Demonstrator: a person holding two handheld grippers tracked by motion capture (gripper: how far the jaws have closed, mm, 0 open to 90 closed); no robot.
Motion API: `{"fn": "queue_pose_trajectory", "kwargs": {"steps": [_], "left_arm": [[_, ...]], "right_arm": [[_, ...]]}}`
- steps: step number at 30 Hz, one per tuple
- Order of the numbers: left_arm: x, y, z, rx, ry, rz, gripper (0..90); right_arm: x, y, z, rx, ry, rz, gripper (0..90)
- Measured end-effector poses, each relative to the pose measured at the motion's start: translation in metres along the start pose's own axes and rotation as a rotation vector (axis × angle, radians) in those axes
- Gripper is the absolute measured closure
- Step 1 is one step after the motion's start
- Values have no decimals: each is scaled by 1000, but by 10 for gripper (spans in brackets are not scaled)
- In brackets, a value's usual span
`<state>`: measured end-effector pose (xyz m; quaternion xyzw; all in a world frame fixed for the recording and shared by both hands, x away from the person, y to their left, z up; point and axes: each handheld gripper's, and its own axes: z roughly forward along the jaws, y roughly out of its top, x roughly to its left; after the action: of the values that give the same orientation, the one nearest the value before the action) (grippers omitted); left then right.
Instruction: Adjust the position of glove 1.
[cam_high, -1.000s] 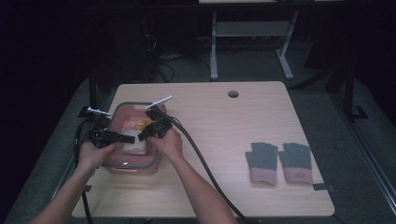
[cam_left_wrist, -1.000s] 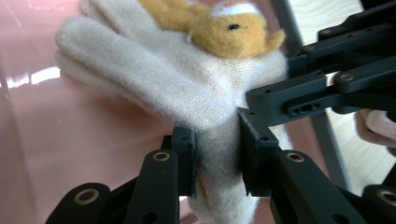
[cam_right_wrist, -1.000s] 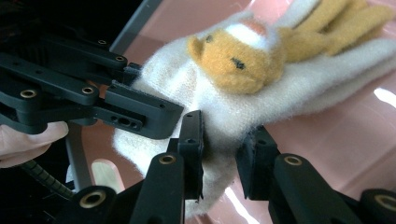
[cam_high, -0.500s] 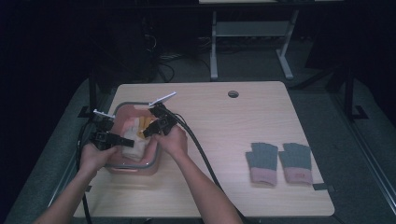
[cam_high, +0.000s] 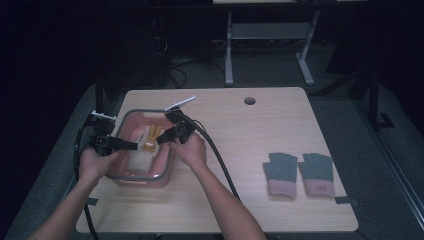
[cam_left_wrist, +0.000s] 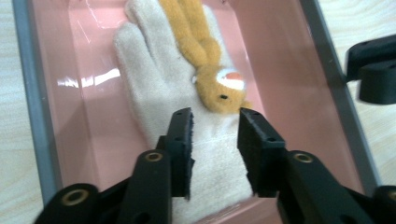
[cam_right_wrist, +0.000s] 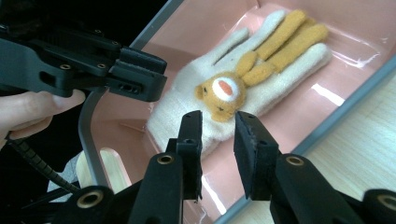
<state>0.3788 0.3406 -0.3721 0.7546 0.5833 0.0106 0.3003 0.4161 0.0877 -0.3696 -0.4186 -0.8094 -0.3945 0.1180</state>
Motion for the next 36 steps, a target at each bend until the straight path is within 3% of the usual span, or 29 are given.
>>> {"fn": "queue_pose_trajectory", "kwargs": {"steps": [6,12,16,19,22,25,26,32,36], "left_arm": [[-2,0,19,81,38,15,684],[-4,3,31,142,102,47,722],[-5,3,33,151,98,43,707],[-7,4,28,122,100,53,690],[-11,2,17,46,67,61,662],[-14,1,11,17,61,80,653],[-18,0,7,-16,36,77,644],[-28,0,-1,-76,-9,94,617],[-36,0,0,-87,-38,109,605]], "right_arm": [[0,-2,-8,-12,5,-4,711],[-1,-6,-14,-12,19,-7,705],[-1,-6,-16,-19,20,-7,705],[0,-7,-21,-24,23,-16,698],[-1,-9,-25,-32,17,-19,680],[-3,-10,-27,-36,18,-16,667],[-5,-11,-30,-35,10,-17,653],[-10,-15,-43,-49,-2,-20,642],[-16,-17,-53,-56,-19,-23,630]]}}
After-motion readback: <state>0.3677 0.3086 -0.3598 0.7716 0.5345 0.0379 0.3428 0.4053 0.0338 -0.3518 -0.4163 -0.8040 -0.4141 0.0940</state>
